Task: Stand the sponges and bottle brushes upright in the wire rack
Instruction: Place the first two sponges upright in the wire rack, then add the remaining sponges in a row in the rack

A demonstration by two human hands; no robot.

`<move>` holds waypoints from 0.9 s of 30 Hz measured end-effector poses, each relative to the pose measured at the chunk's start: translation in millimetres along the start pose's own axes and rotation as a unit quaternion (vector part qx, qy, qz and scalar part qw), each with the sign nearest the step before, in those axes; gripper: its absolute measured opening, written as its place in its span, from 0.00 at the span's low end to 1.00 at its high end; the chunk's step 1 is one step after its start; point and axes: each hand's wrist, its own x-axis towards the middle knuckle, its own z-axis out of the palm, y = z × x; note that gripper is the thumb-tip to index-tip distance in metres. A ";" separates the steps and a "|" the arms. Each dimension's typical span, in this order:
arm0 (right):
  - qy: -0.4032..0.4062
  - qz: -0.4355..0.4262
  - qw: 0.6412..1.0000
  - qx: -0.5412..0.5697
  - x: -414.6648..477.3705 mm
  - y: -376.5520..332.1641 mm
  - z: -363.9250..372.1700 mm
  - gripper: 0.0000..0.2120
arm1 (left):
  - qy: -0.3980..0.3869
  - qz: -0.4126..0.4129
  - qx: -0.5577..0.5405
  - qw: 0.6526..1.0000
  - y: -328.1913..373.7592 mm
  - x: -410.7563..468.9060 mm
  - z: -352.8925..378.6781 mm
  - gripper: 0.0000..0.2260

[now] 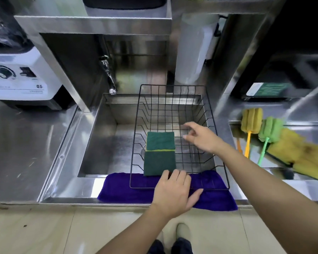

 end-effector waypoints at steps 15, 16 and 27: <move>0.407 0.238 0.875 -0.109 -86.7 109.0 -71.6 0.20 | -0.123 0.057 -0.020 0.991 59.5 43.0 9.4 0.22; 0.430 0.273 0.854 -0.107 -93.1 118.7 -73.2 0.22 | -0.123 0.060 -0.021 0.990 59.1 42.4 9.9 0.21; 0.386 0.501 0.767 0.108 -135.9 194.0 -75.5 0.33 | -0.132 0.064 -0.009 0.989 59.1 40.8 9.9 0.19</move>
